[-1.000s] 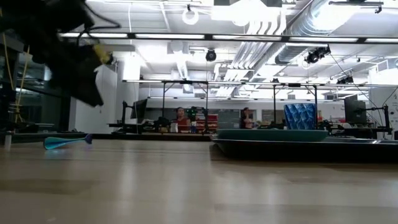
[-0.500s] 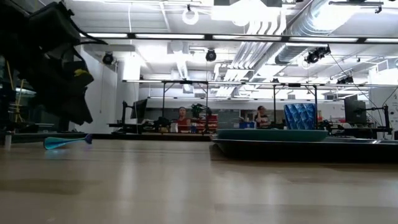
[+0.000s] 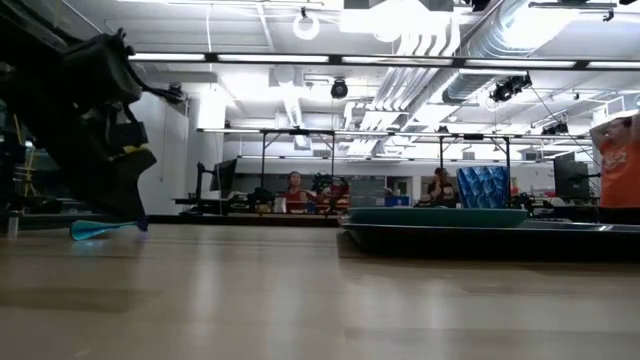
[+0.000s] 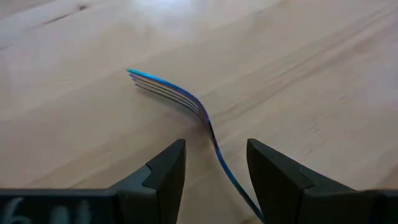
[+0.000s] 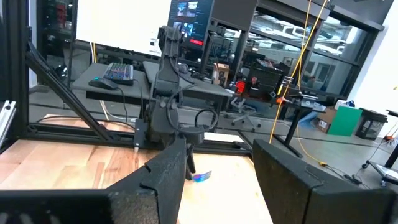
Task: Pick and place plate/cup/fork/spoon on tray
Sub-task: Put the blue fork to the left of the orange spoon on the black serving tray
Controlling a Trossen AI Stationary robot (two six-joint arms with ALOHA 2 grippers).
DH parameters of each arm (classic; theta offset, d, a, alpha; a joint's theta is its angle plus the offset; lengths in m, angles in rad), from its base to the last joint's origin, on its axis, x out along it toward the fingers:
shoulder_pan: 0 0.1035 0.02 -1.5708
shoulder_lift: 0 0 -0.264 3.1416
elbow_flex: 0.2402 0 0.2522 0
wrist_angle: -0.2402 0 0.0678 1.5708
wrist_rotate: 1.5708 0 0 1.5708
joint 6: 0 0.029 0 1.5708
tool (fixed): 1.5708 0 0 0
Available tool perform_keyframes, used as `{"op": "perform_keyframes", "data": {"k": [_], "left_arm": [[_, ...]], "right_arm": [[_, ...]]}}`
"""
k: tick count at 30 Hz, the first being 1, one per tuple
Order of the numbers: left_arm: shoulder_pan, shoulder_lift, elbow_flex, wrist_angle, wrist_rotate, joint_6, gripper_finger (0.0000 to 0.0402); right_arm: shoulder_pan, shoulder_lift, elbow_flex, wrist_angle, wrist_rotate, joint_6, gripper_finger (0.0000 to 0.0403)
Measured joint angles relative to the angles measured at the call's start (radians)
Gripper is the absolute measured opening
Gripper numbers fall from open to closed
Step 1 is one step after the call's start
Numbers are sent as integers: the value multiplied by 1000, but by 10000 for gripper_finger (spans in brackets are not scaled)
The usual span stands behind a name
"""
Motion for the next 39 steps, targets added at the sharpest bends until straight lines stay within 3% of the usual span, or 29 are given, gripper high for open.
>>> {"op": "perform_keyframes", "data": {"k": [11,19,23,39], "left_arm": [[0,134,2,89,-8,7,148],[0,145,3,116,0,70,57],[1,147,10,143,3,180,7],[-26,146,201,170,-128,667,2]], "right_arm": [[0,0,0,0,0,5,178],[0,0,0,0,0,5,178],[0,0,0,0,0,5,178],[0,0,0,0,0,5,178]]}}
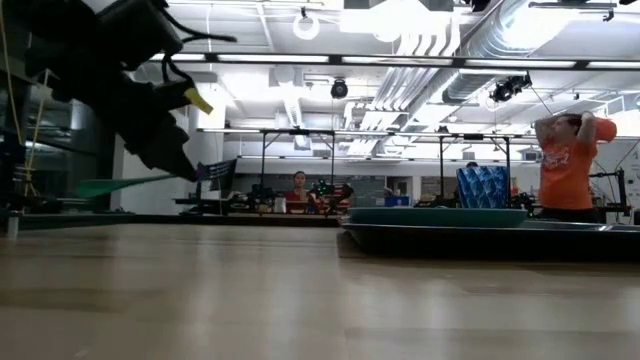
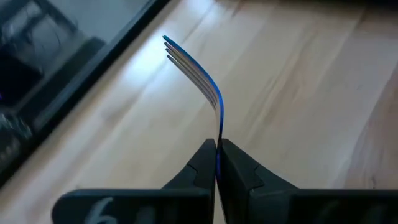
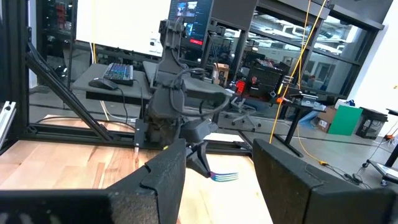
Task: Pick and place plate/cup/fork/spoon on tray
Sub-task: Put the blue fork to the left of the orange spoon on the black serving tray
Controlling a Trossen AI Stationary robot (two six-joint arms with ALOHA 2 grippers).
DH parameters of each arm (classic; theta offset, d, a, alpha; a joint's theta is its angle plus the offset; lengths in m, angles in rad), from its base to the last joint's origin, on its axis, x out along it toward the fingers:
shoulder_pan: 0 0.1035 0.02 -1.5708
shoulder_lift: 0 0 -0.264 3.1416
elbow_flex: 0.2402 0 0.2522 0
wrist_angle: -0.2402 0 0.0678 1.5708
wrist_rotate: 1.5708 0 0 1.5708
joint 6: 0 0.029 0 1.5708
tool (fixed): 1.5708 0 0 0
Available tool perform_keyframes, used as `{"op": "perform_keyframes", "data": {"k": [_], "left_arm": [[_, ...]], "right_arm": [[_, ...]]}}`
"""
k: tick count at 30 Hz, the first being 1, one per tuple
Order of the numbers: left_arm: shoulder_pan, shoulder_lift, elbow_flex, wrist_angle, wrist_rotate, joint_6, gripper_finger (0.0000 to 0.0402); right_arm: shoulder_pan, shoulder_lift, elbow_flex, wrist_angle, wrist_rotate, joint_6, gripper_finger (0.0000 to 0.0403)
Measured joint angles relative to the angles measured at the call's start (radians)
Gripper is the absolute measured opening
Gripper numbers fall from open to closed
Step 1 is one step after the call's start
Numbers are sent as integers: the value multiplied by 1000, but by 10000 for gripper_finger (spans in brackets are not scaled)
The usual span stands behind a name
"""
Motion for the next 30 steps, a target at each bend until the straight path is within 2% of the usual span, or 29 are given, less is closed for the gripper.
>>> {"op": "perform_keyframes", "data": {"k": [7,21,30], "left_arm": [[-78,0,0,60,-108,162,1],[-227,0,0,137,-321,353,1],[-281,0,0,173,-364,432,1]], "right_arm": [[0,0,0,0,0,0,178],[0,0,0,0,0,3,178],[-18,0,0,-2,-1,46,178]]}}
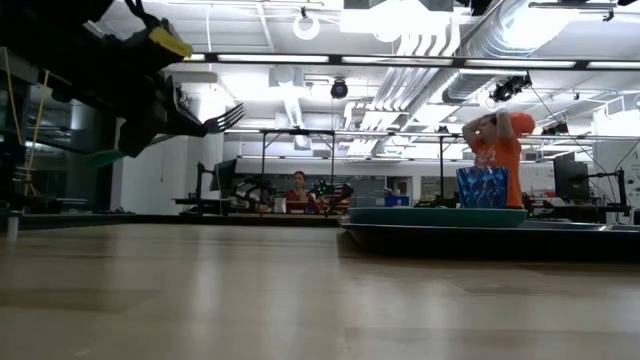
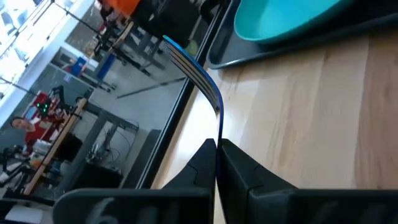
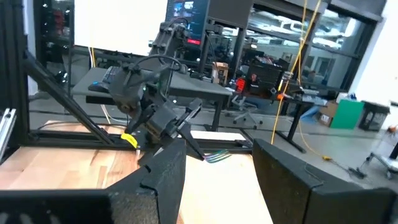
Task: Pick and place plate/cup/fork/spoon on tray
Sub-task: Put the blue fork to the left of the orange spoon on the black serving tray
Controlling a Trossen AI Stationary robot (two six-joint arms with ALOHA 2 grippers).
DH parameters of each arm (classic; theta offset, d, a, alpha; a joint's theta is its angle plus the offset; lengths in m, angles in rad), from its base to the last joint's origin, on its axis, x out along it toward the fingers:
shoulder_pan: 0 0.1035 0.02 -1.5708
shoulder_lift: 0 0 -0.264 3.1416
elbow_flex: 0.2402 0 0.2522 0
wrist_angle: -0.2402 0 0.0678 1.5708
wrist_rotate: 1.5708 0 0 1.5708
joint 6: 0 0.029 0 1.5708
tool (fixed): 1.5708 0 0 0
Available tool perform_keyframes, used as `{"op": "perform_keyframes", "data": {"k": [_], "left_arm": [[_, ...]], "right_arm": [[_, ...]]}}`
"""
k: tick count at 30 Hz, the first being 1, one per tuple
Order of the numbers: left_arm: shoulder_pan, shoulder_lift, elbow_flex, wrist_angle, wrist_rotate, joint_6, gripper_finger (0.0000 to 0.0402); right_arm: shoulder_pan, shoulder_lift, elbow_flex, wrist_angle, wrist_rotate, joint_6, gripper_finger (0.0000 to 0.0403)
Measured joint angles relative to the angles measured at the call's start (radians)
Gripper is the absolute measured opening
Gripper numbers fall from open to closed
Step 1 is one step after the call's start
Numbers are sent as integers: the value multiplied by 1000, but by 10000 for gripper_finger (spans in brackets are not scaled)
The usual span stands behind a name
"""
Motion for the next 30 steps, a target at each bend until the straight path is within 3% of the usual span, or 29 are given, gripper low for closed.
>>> {"op": "perform_keyframes", "data": {"k": [13,19,25,30], "left_arm": [[-30,10,-51,324,74,284,1],[19,68,-52,512,117,549,0],[72,200,-50,730,126,901,0],[98,303,-47,806,123,1214,0]], "right_arm": [[-112,0,0,-63,-74,212,178],[-171,20,0,-66,-158,318,178],[-234,70,0,-65,-162,405,178],[-295,99,0,-65,-162,595,178]]}}
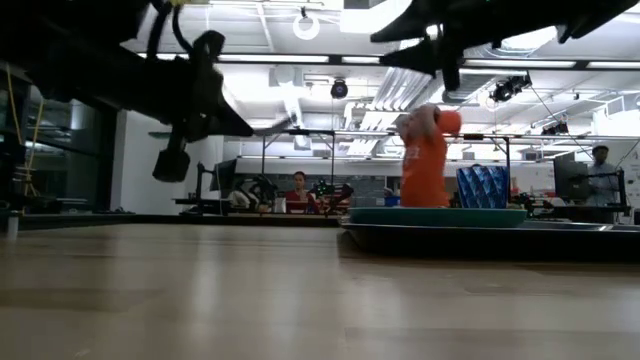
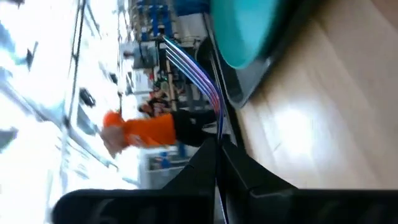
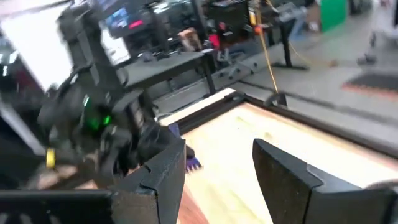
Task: Pick and place plate/cup/fork/spoon on tray
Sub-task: Put the blue fork to the left of the orange spoon on the black serving tray
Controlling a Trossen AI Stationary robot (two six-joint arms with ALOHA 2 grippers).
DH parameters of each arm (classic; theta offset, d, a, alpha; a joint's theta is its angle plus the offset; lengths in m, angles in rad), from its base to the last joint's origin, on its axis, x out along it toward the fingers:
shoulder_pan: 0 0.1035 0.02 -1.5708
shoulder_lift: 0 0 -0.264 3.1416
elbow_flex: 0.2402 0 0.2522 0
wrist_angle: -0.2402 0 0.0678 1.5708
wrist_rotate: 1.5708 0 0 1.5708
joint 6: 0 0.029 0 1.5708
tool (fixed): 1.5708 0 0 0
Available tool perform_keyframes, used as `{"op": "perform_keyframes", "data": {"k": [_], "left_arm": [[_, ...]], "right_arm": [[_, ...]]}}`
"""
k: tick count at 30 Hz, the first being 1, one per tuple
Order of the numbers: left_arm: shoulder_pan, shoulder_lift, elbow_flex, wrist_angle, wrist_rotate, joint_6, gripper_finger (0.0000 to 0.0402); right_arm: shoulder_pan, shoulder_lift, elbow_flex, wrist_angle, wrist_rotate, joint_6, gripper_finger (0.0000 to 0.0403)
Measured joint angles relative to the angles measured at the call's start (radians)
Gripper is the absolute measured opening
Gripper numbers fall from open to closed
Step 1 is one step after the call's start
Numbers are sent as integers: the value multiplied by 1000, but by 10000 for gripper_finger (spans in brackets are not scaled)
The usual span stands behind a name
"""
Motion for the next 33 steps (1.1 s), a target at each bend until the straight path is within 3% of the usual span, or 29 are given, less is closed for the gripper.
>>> {"op": "perform_keyframes", "data": {"k": [4,8,15,20,29,33], "left_arm": [[24,47,2,44,3,235,0],[58,62,2,104,3,452,0],[116,62,3,141,43,663,0],[141,62,8,141,128,632,0],[153,62,54,140,139,574,0],[154,62,54,134,154,575,0]], "right_arm": [[-47,54,0,-7,-4,201,178],[-102,117,0,3,-96,402,178],[-138,267,0,99,-197,580,178],[-140,398,0,245,-164,642,178],[-145,568,4,500,-168,698,178],[-145,596,46,509,-183,698,178]]}}
